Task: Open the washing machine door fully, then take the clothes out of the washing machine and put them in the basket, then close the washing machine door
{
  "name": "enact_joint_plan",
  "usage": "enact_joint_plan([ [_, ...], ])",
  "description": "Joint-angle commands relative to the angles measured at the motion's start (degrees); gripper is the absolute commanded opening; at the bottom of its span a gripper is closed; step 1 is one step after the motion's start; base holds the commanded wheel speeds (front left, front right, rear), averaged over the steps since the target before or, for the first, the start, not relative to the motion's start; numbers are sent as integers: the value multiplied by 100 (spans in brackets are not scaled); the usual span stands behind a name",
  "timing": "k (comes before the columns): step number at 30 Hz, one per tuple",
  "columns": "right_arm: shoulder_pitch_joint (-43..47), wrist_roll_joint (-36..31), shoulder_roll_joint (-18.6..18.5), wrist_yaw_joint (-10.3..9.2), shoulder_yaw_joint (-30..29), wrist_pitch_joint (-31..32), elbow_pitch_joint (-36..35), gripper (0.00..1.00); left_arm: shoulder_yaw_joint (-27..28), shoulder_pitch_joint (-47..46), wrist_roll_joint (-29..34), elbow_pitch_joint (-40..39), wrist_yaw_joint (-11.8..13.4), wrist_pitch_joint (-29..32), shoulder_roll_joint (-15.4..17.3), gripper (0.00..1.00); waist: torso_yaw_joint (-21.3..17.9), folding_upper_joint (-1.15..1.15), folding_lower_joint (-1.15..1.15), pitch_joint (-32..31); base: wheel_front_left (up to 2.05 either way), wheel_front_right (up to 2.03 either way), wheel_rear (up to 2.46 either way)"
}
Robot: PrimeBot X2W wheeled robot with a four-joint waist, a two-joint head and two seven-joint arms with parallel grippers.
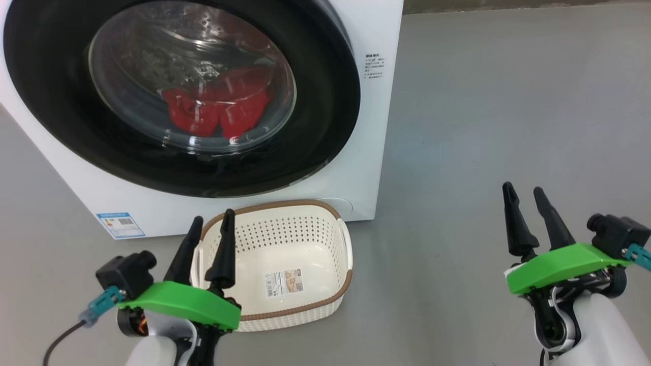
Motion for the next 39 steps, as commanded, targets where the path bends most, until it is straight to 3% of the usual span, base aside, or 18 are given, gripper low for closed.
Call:
enact_joint_plan([
  [1, -366, -284, -51, 3, 65, -89, -145, 100, 74, -323, 258, -113, 55, -86, 104, 100, 4, 0, 0, 0, 0, 0, 0],
  [32, -858, -2444, -92, 3, 379, -611, 291, 100, -306, -791, 2156, 180, 288, -607, 137, 100, -12, 0, 0, -109, 0, 0, 0],
  [39, -842, -2557, -94, 3, 386, -640, 314, 100, -368, -806, 2168, 311, 303, -637, 139, 100, -4, 0, 0, -171, 0, 0, 0],
])
